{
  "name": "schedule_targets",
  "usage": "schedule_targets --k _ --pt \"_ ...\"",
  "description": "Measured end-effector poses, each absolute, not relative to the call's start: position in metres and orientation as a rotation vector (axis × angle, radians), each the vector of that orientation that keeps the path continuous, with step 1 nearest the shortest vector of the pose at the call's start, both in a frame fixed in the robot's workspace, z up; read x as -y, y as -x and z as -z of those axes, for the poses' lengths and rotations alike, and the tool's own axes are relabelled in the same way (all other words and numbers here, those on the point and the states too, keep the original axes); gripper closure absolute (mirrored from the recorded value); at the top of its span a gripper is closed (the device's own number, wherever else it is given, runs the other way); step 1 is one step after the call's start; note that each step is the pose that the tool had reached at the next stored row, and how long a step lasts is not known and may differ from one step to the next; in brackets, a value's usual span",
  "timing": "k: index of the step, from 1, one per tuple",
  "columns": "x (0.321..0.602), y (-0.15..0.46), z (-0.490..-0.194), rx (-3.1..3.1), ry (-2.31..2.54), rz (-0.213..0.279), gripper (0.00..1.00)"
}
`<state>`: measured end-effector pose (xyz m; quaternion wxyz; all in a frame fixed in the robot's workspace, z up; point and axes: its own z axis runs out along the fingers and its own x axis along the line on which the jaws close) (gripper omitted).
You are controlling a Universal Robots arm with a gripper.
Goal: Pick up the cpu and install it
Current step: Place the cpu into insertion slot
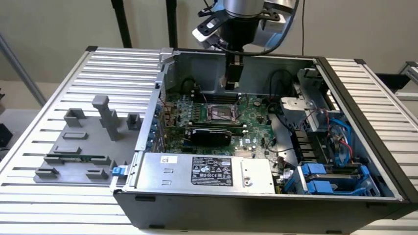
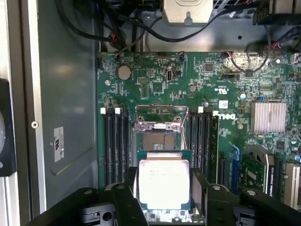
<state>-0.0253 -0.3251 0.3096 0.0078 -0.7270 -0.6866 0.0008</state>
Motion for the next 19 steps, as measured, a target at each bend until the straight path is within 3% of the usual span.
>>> schedule_targets --k 19 --pt "0.324 0.034 -0.275 2.192 2.238 -0.001 0.45"
